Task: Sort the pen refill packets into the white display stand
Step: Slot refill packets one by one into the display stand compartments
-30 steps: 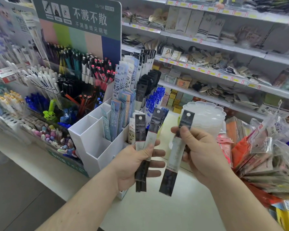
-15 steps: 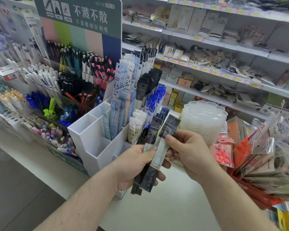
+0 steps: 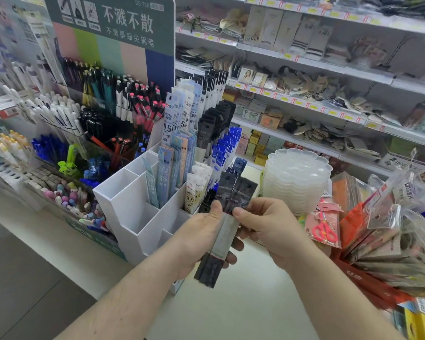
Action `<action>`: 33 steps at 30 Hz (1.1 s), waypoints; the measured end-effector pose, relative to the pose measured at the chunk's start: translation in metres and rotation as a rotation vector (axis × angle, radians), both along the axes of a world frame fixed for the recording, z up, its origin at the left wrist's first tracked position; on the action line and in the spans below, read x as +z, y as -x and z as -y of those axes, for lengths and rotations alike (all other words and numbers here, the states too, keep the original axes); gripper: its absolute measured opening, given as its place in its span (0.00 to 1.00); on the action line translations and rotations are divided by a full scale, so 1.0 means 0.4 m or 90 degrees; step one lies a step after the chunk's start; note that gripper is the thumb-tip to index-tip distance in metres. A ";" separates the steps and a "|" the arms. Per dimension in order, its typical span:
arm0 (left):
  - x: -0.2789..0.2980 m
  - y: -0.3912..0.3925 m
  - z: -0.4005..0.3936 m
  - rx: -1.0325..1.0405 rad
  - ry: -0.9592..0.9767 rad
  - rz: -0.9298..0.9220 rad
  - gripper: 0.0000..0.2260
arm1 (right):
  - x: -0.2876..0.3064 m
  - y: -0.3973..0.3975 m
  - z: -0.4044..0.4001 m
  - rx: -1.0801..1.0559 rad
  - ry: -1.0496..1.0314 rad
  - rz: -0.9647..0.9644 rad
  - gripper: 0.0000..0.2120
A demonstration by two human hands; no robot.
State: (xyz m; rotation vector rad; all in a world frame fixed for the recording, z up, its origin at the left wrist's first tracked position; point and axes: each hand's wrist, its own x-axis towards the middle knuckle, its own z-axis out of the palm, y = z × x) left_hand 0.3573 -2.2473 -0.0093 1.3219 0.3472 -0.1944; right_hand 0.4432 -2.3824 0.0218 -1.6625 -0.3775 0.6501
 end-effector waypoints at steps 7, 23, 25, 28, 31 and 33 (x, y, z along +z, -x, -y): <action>0.016 0.023 -0.005 -0.112 -0.068 -0.009 0.07 | -0.024 0.005 -0.010 0.026 0.029 0.079 0.06; 0.028 0.055 -0.057 -0.026 -0.201 0.008 0.13 | -0.004 -0.050 -0.041 -0.058 -0.126 -0.082 0.11; 0.032 0.053 -0.056 -0.027 -0.208 0.003 0.13 | 0.005 -0.045 -0.048 -0.024 -0.099 -0.069 0.10; 0.050 0.054 -0.068 0.025 -0.276 -0.027 0.10 | 0.057 -0.074 -0.047 -0.056 -0.074 -0.019 0.07; 0.063 0.060 -0.093 0.122 -0.308 -0.028 0.06 | 0.122 -0.137 -0.063 -0.160 -0.098 0.082 0.07; 0.070 0.060 -0.104 0.171 -0.283 -0.011 0.06 | 0.147 -0.173 -0.100 -0.187 -0.089 0.178 0.08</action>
